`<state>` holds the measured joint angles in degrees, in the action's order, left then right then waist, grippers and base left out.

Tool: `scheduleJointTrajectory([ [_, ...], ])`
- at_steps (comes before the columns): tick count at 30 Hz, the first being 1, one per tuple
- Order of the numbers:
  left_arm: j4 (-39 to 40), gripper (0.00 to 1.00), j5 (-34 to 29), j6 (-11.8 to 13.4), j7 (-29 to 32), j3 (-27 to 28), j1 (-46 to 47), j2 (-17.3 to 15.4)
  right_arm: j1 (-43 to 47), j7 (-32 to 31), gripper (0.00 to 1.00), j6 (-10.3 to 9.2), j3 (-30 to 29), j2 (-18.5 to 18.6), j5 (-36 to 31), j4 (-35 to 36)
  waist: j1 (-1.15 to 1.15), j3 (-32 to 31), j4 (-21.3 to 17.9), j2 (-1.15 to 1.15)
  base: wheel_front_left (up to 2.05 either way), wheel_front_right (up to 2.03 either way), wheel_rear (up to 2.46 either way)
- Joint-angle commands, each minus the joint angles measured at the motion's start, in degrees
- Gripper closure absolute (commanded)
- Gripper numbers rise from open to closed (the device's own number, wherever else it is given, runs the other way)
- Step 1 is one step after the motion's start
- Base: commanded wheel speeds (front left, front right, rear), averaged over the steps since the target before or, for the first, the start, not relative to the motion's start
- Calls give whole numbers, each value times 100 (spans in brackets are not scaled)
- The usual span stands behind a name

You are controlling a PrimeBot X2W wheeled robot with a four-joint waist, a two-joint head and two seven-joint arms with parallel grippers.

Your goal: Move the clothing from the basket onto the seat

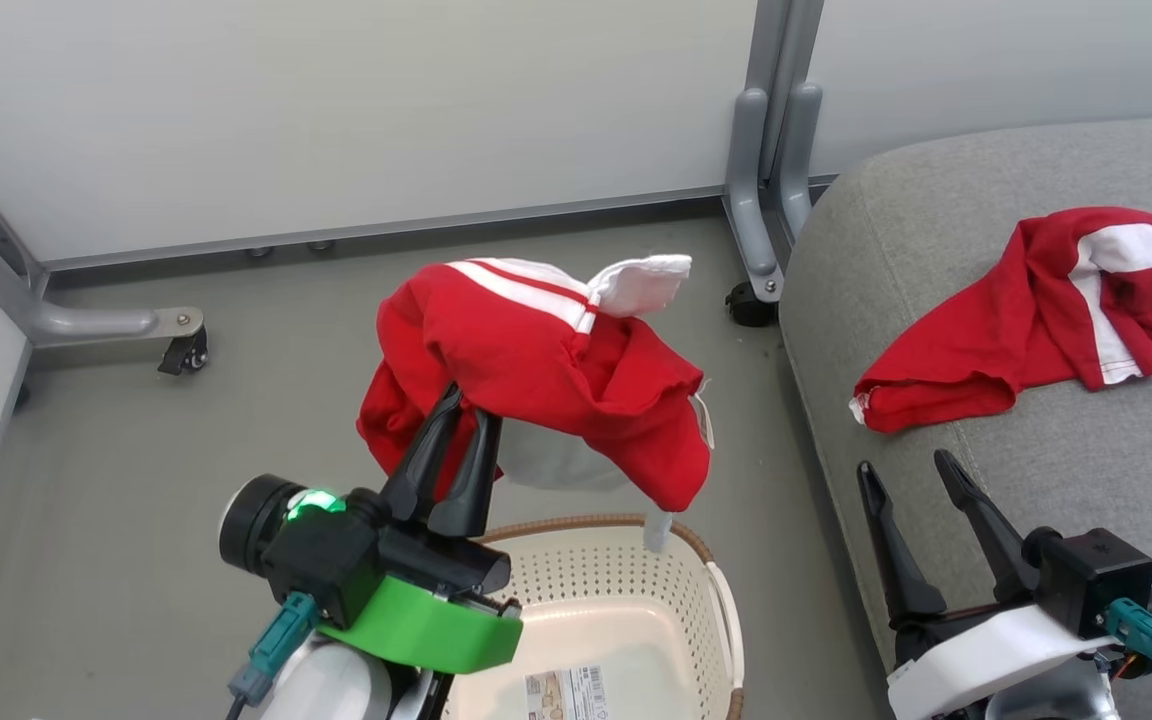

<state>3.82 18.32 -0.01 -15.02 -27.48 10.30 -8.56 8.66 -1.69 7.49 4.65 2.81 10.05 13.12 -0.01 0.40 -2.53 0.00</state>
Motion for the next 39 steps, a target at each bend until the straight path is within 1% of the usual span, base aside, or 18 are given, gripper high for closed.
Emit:
scheduleJointTrajectory([
  [1, 4, 100, 48, 23, -21, 22, -90, -47, 85, -5, 0, 0, 6, 16, 42, 26, 1, -54, -18, 0, 0, 0, 0],
  [14, -36, 100, 72, 34, -22, 33, -111, -18, 29, 2, 0, 0, 105, 16, 57, 3, 1, -61, -32, 0, 0, 0, 0],
  [20, -44, 100, 56, 8, -21, 29, -117, 8, -76, -28, 0, 0, 333, 15, 35, 18, 1, -81, -63, 0, 0, 0, 0],
  [24, -95, 100, 49, 1, -21, 21, -118, 22, -205, -86, 0, 0, 752, 15, 73, 45, 1, -76, -97, 0, 0, 0, 0],
  [31, -165, 100, 27, -23, -21, -6, -41, 58, -686, -197, 0, 0, 1834, 88, 327, 55, 1, -35, -92, 0, 0, 0, 0],
  [33, -176, 100, 22, -38, -22, -15, -10, 75, -848, -211, 0, 0, 2048, 139, 341, -25, 1, -16, -72, 0, 0, 0, 0],
  [39, -157, 100, -6, -96, -22, -87, 81, 131, -1469, -41, 0, 0, 2334, 221, 225, -507, 1, 86, 43, 0, 0, 0, 0],
])
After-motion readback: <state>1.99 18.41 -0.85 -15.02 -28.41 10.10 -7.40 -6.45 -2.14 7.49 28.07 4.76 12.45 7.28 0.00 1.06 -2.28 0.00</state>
